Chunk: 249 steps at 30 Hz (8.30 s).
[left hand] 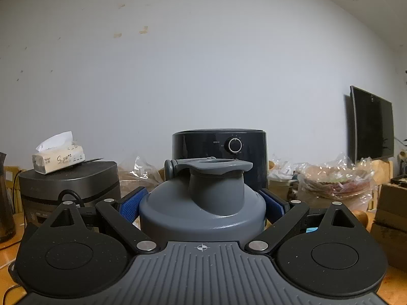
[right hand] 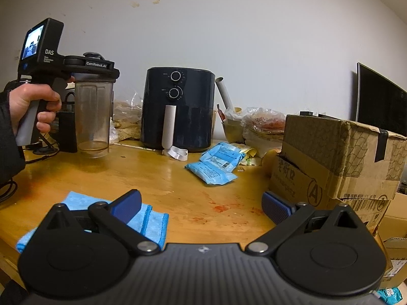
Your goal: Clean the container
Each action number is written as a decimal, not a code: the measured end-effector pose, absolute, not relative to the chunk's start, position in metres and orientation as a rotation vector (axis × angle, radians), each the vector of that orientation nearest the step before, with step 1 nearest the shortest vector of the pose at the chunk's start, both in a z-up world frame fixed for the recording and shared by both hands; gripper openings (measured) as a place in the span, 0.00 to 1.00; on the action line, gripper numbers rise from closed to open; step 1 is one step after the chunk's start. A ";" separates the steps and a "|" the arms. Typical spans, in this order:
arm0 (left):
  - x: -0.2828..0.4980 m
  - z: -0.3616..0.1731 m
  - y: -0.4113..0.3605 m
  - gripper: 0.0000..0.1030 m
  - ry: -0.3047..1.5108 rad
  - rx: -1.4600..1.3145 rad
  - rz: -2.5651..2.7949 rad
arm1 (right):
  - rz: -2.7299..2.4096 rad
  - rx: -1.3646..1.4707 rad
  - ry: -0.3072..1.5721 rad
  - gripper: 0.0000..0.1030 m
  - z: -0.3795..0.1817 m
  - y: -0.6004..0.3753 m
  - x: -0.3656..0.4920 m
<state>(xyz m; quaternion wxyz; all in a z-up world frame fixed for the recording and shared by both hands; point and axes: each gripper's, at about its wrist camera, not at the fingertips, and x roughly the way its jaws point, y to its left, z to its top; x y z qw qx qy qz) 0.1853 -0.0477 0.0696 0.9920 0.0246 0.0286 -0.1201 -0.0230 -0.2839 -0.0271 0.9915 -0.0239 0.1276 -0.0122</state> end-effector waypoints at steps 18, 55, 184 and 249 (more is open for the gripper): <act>0.149 0.072 -0.035 0.92 0.077 0.031 -0.234 | -0.009 -0.057 0.240 1.00 -0.022 -0.278 -0.036; 0.090 0.073 -0.009 0.92 0.092 0.004 -0.261 | -0.006 -0.063 0.232 1.00 -0.017 -0.272 -0.044; 0.047 0.036 -0.004 1.00 0.074 0.060 -0.288 | -0.015 -0.045 0.242 1.00 -0.023 -0.273 -0.052; 0.051 0.032 -0.009 0.92 0.089 0.014 -0.219 | 0.161 0.010 0.396 1.00 -0.014 -0.253 -0.021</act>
